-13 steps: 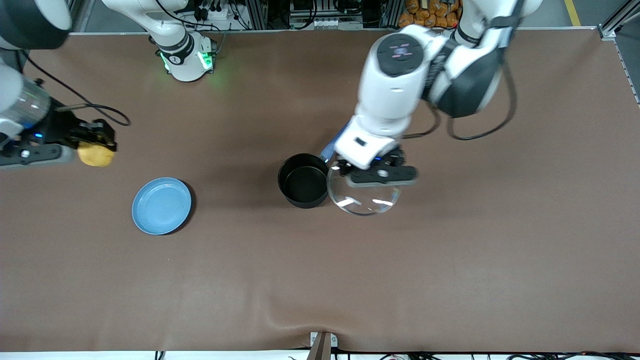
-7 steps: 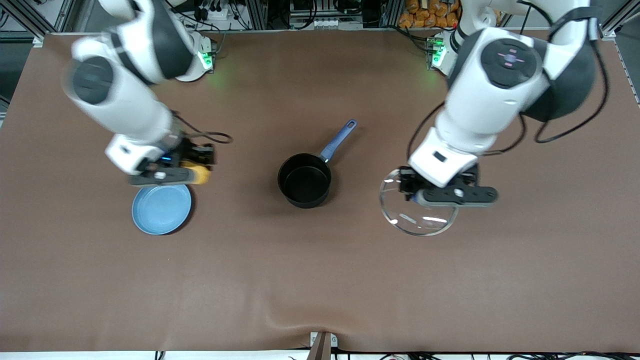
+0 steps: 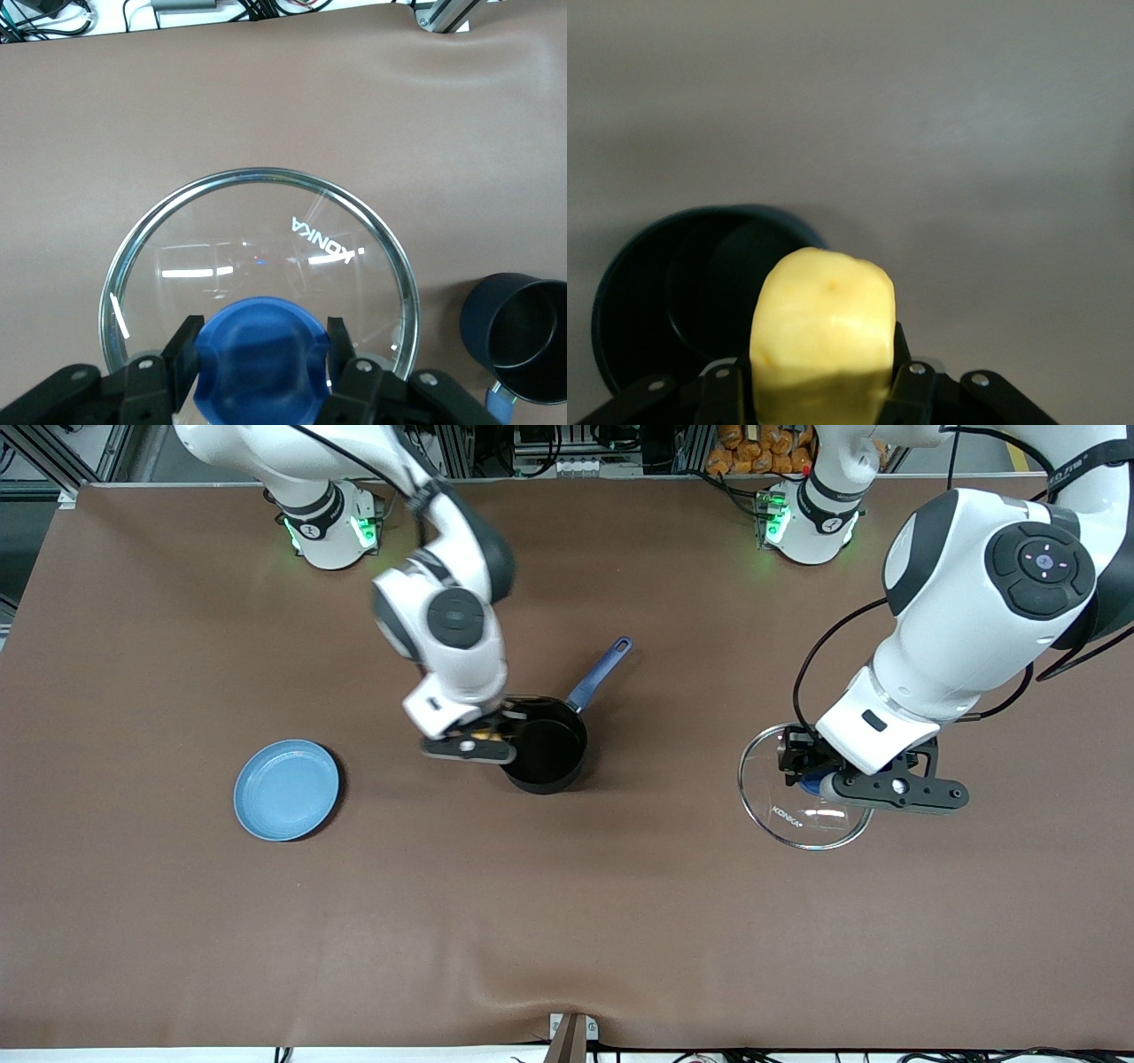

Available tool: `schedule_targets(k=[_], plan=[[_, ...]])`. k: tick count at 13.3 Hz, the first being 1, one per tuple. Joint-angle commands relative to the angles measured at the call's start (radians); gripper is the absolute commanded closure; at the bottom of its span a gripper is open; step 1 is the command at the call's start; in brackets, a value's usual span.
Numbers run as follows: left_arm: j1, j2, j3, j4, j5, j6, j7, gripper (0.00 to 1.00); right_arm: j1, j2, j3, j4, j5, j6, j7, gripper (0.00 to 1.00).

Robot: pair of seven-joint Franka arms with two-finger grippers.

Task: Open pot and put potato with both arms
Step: 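Lower the potato into the pot and open the right gripper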

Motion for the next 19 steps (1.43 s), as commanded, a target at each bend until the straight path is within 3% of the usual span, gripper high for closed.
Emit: schedule_targets(k=[1, 12, 14, 15, 16, 17, 19], plan=[[0.024, -0.030, -0.009, -0.027, -0.017, -0.019, 0.076, 1.00, 0.030, 0.081, -0.011, 0.030, -0.025, 0.050, 0.030, 1.00], [0.121, -0.025, -0.009, -0.126, -0.017, 0.007, 0.166, 1.00, 0.064, 0.210, -0.009, 0.031, -0.017, 0.231, 0.079, 1.00], [0.123, -0.023, -0.009, -0.140, -0.017, 0.019, 0.183, 1.00, 0.064, 0.218, -0.009, 0.031, -0.017, 0.237, 0.079, 0.73], [0.124, -0.023, -0.009, -0.157, -0.017, 0.035, 0.185, 1.00, 0.064, 0.218, -0.009, 0.031, -0.017, 0.237, 0.079, 0.49], [0.124, -0.023, -0.009, -0.171, -0.017, 0.050, 0.185, 1.00, 0.064, 0.218, -0.009, 0.031, -0.017, 0.237, 0.079, 0.40], [0.124, -0.022, -0.009, -0.188, -0.017, 0.073, 0.185, 1.00, 0.064, 0.218, -0.009, 0.031, -0.017, 0.237, 0.079, 0.14], [0.124, -0.023, -0.008, -0.243, -0.017, 0.136, 0.186, 1.00, 0.060, 0.215, -0.009, 0.031, -0.017, 0.236, 0.079, 0.01]])
